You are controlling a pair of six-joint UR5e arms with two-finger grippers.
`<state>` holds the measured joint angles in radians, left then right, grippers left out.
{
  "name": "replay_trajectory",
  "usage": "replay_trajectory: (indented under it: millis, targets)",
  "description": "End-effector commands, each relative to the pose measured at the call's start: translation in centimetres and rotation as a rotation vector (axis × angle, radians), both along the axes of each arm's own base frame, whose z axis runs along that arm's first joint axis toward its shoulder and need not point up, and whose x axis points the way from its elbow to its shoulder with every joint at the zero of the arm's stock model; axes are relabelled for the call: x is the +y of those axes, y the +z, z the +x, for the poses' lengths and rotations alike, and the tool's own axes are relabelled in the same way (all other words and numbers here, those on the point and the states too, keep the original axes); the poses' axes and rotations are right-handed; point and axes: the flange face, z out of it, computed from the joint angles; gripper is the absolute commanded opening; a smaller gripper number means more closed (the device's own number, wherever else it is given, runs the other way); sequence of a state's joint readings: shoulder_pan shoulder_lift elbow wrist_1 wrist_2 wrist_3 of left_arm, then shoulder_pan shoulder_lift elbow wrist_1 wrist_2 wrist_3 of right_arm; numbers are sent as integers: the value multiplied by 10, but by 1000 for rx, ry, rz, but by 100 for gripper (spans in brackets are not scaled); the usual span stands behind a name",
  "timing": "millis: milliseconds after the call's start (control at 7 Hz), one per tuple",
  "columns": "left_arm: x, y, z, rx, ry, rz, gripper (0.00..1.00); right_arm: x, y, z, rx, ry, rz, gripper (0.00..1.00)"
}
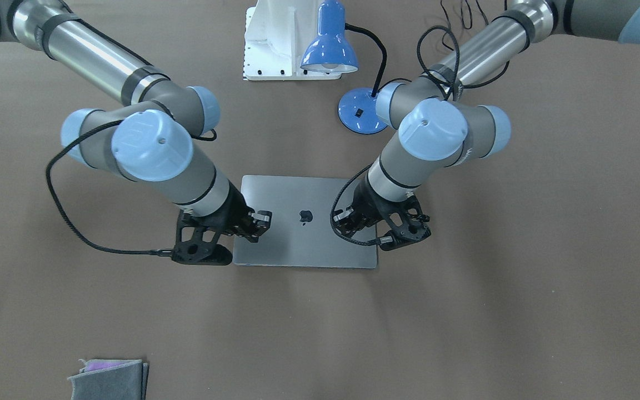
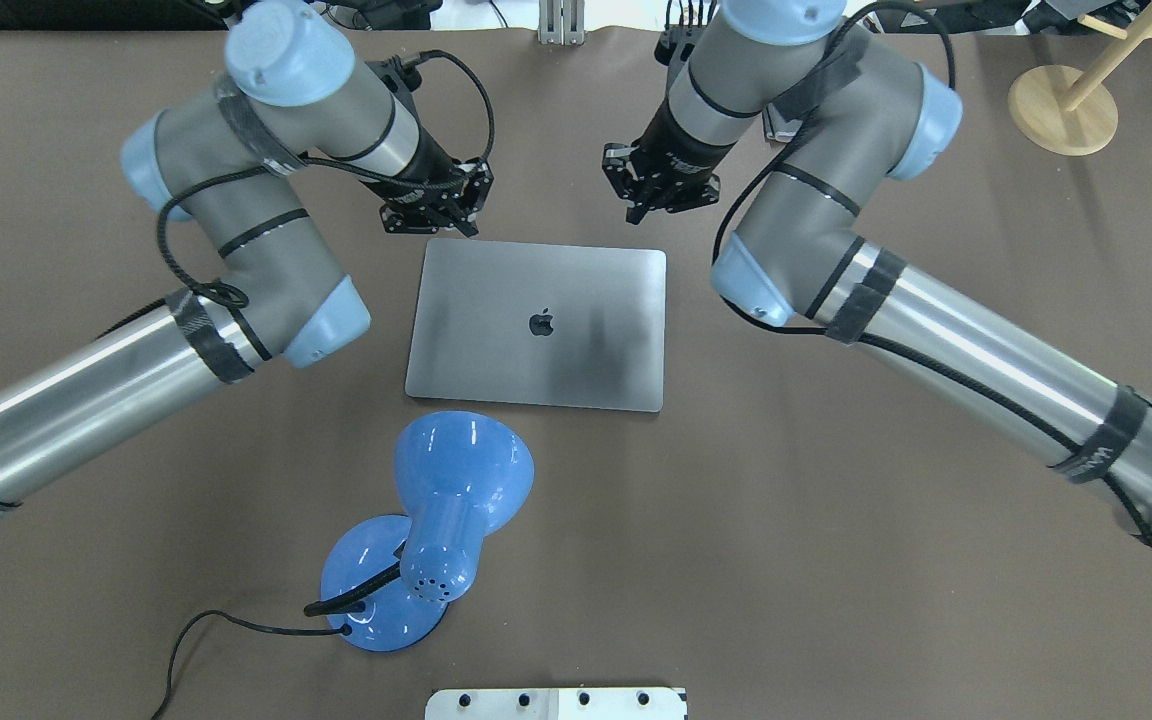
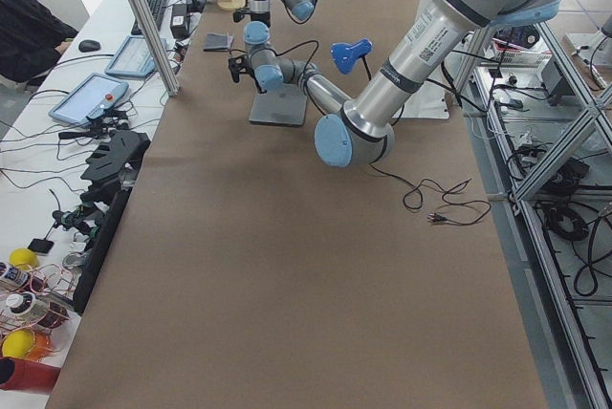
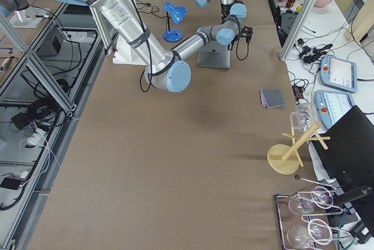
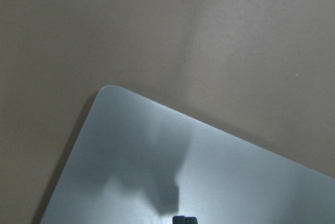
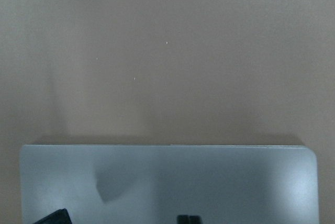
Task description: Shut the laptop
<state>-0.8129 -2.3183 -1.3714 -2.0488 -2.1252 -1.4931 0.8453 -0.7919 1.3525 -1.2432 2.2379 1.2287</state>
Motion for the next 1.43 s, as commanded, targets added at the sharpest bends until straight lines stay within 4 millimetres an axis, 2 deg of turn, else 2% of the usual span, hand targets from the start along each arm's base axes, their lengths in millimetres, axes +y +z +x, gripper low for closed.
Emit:
replay_trajectory:
  millis: [0,143,286,429,571,714,857,1000,1143,1286]
  targets:
    - [2,44,-127,-31,-69,154,99,-4,53,116,92,9,14,100]
    - [29,96,-201,-95,-72,243,98,-7,87,173,220,-36,72,100]
    - [31,126,-255,-166,-107,214,99,-20,119,225,342,-123,162,100]
    - [32,145,-299,-271,-61,247,99,-21,159,263,415,-203,214,100]
    - [57,185,-331,-386,86,331,99,-16,201,305,428,-241,223,100]
    - [68,236,-373,-445,180,347,99,-6,242,357,427,-274,240,100]
    - [92,295,-410,-349,224,280,99,7,279,406,376,-303,253,100]
    - [106,341,-451,-331,278,338,98,24,304,450,321,-275,233,100]
    - [117,387,-485,-355,298,337,99,56,346,471,275,-290,220,100]
    - [120,405,-521,-377,293,366,99,75,370,488,270,-306,220,100]
